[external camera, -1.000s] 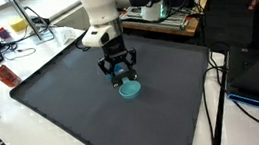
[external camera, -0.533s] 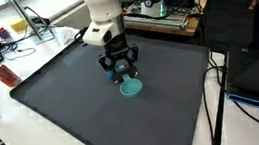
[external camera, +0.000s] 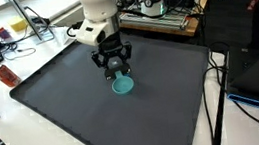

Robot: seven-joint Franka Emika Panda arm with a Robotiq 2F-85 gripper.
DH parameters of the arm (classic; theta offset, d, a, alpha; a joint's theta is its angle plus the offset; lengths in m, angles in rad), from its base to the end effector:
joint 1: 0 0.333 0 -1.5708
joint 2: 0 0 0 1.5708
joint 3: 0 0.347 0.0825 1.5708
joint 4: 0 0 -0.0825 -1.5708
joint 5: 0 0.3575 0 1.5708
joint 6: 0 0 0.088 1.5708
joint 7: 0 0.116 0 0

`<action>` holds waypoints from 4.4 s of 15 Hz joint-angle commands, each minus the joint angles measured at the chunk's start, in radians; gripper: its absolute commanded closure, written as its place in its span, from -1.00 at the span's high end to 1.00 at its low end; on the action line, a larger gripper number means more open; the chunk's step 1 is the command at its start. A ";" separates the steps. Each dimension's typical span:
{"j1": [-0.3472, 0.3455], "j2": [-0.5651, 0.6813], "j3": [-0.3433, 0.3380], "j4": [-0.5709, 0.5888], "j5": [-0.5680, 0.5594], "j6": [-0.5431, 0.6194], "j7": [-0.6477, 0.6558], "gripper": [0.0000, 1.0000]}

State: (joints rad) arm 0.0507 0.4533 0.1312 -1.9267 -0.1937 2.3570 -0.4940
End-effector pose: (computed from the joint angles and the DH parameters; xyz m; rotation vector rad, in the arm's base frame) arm 0.6097 0.1025 0.2912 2.8235 1.1966 -0.0430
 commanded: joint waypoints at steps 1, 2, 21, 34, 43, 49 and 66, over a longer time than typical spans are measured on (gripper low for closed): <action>0.013 0.004 -0.026 0.033 -0.045 -0.049 0.037 -0.29; 0.011 0.007 -0.030 0.038 -0.049 -0.053 0.039 -0.29; -0.119 0.107 -0.027 0.170 0.145 -0.112 0.007 -0.29; -0.303 0.088 0.075 0.114 0.498 -0.050 -0.250 -0.29; -0.328 -0.050 0.067 -0.048 0.626 -0.043 -0.480 -0.29; -0.274 -0.168 0.047 -0.220 0.617 0.005 -0.517 -0.29; -0.023 -0.276 -0.049 -0.433 0.179 0.331 -0.008 -0.29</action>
State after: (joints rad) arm -0.0253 0.2149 0.1202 -2.3332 0.1249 2.6774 -0.6592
